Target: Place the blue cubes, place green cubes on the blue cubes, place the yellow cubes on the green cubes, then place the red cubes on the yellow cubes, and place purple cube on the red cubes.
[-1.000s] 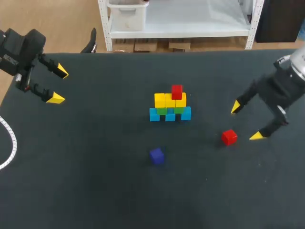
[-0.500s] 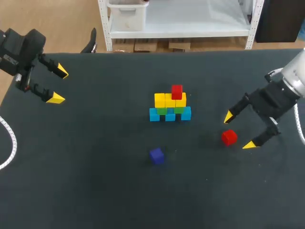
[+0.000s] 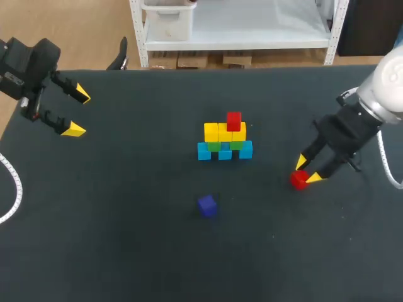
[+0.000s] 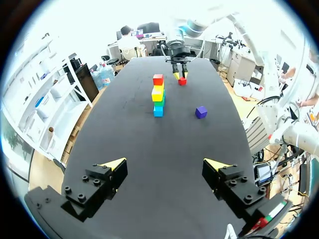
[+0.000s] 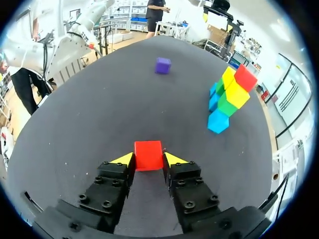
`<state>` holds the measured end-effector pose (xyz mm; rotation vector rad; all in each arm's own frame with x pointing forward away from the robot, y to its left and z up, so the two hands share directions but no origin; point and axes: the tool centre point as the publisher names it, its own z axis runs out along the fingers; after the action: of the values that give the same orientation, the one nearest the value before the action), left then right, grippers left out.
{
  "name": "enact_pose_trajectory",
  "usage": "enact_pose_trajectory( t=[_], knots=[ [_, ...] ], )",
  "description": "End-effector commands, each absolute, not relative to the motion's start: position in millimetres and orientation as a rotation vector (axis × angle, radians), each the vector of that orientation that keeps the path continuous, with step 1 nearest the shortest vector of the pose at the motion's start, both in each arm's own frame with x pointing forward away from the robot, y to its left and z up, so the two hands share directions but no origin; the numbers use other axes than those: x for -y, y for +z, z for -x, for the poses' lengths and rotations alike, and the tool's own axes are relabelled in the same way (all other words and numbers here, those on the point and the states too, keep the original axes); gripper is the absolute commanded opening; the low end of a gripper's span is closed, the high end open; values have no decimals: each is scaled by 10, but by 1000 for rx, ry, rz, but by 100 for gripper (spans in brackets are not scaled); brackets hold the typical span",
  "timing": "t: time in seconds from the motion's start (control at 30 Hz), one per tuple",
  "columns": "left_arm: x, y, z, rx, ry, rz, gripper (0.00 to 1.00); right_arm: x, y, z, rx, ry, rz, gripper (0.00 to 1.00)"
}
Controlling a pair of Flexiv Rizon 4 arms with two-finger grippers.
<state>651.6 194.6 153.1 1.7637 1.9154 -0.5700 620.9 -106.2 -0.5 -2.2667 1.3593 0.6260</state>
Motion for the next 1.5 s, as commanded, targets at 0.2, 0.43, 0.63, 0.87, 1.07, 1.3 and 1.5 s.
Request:
enact_pose_trajectory(
  t=[0.2,0.43,0.63,0.87,1.07,1.3,1.5],
  knots=[
    [-1957,1523,-6512,-1910,-570,-1764,100,859,243,-6056,-1319,586,2231,0],
    [-1957,1523,-6512,-1910,-570,-1764,100,467,327,-5966,-1243,585,2256,0],
    [-1957,1523,-6512,-1910,-570,-1764,100,84,260,-5856,-1180,615,2306,0],
    [-1957,1523,-6512,-1910,-570,-1764,100,-220,193,-5779,-1122,657,2337,0],
    [-1957,1523,-6512,-1910,-570,-1764,100,-362,153,-5797,-1096,679,2346,0],
    [-1957,1523,-6512,-1910,-570,-1764,100,-428,42,-5796,-1083,693,2379,0],
    [-1957,1523,-6512,-1910,-570,-1764,100,-410,33,-5768,-1096,674,2408,0]
  ],
)
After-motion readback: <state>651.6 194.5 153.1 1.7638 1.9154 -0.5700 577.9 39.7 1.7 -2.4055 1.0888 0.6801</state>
